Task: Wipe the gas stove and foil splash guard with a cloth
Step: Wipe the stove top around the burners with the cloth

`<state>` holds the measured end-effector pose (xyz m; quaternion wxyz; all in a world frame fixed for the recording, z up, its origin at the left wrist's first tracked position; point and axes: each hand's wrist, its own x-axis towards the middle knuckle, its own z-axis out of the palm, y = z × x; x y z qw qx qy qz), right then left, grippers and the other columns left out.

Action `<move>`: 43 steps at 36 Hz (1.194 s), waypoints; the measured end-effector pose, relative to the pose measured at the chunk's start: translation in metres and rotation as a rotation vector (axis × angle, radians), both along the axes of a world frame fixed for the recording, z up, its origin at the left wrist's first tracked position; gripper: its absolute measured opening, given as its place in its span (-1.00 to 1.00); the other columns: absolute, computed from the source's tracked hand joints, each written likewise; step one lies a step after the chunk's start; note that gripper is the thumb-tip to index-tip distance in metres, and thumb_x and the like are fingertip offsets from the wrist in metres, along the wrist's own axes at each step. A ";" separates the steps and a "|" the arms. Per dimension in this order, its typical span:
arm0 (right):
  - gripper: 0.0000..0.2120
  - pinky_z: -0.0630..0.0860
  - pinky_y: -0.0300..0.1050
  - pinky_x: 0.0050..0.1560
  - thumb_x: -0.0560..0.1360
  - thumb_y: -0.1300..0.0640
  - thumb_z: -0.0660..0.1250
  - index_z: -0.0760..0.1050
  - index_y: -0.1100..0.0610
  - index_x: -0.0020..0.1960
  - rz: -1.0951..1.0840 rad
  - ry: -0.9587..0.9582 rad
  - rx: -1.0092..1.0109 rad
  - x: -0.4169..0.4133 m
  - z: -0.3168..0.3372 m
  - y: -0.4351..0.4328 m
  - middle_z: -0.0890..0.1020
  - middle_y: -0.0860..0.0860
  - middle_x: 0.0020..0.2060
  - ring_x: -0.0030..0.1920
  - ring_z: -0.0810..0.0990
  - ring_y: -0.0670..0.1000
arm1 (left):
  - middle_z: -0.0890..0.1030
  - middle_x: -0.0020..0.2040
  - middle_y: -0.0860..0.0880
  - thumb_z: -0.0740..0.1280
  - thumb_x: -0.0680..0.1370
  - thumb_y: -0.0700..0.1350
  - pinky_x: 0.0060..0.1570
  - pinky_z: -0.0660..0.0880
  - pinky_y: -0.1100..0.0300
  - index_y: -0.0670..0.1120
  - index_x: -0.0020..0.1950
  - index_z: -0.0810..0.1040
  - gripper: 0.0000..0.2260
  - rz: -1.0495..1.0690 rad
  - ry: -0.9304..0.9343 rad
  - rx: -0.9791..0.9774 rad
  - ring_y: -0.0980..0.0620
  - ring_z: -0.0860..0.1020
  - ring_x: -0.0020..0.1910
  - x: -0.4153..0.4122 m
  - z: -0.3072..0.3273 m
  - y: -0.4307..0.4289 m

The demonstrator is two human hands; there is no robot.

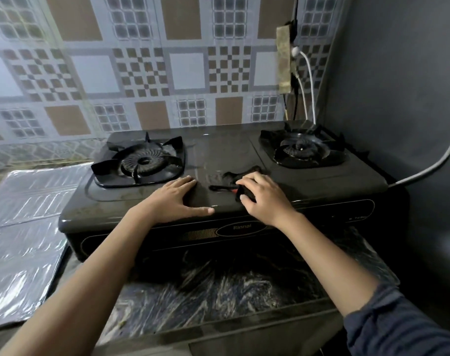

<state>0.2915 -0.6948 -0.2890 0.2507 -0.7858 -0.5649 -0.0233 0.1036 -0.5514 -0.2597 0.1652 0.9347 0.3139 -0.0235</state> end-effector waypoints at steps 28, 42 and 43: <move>-0.60 0.28 -0.04 0.35 0.47 0.02 0.25 0.44 0.05 0.30 0.079 0.032 -0.076 -0.120 0.003 0.090 0.45 0.00 0.29 0.32 0.36 0.08 | 0.12 0.54 0.05 -0.06 0.13 0.62 0.49 -0.05 0.14 -0.01 0.52 0.10 0.10 0.060 -0.253 0.268 0.09 0.01 0.54 -0.143 -0.028 0.075; -0.52 0.16 -0.26 0.28 0.39 -0.03 0.15 0.47 0.03 0.28 0.288 0.037 -0.103 -0.168 0.008 0.130 0.47 -0.04 0.27 0.32 0.36 0.01 | 0.38 0.33 0.33 0.48 0.25 0.27 0.31 0.37 0.19 0.22 0.37 0.26 -0.25 0.415 -0.847 -0.176 0.32 0.36 0.33 -0.189 -0.064 0.067; -0.52 0.15 -0.27 0.27 0.39 -0.02 0.15 0.47 0.03 0.28 0.303 0.035 -0.106 -0.170 0.008 0.133 0.47 -0.04 0.27 0.32 0.36 0.01 | 0.37 0.26 0.45 0.51 0.28 0.18 0.26 0.36 0.30 0.29 0.32 0.24 -0.31 0.429 -0.917 -0.232 0.45 0.35 0.27 -0.189 -0.069 0.064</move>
